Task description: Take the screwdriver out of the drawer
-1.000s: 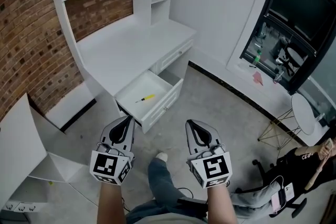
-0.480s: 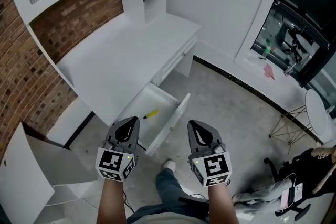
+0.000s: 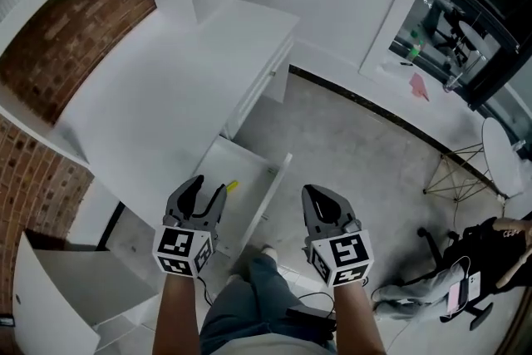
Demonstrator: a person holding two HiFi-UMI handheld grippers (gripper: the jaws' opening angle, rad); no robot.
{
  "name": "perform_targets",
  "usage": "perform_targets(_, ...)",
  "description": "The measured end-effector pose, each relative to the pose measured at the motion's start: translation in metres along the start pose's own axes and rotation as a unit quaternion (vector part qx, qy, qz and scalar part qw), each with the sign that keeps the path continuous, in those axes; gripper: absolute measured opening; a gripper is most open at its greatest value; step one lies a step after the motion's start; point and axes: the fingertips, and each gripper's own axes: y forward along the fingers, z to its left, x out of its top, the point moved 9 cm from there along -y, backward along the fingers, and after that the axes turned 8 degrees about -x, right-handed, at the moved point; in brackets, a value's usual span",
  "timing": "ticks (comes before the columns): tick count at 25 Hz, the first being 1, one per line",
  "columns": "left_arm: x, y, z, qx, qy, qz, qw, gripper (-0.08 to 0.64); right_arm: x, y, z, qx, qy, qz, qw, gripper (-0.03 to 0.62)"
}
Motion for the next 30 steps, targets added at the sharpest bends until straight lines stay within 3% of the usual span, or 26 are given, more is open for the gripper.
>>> perform_targets(6, -0.030, 0.033, 0.016, -0.036, -0.012, 0.057, 0.9977, 0.208, -0.036, 0.021, -0.004, -0.037, 0.061, 0.045, 0.996, 0.009)
perform_targets(10, -0.064, 0.056, 0.028, -0.062, -0.017, 0.115, 0.9913, 0.200, -0.064, 0.033, 0.000, -0.063, 0.078, 0.090, 0.991, 0.009)
perform_targets(14, -0.109, 0.081, 0.035, -0.081, -0.002, 0.188, 0.9789, 0.199, -0.104, 0.039, 0.005, -0.076, 0.089, 0.129, 0.985, 0.009)
perform_targets(18, -0.150, 0.103, 0.049, -0.083, -0.013, 0.242, 0.9667, 0.190, -0.146, 0.043, 0.011, -0.092, 0.107, 0.164, 0.976, 0.009)
perform_targets(30, -0.239, 0.152, 0.090, -0.098, -0.028, 0.356, 0.9288, 0.187, -0.220, 0.073, 0.020, -0.135, 0.163, 0.223, 0.952, 0.009)
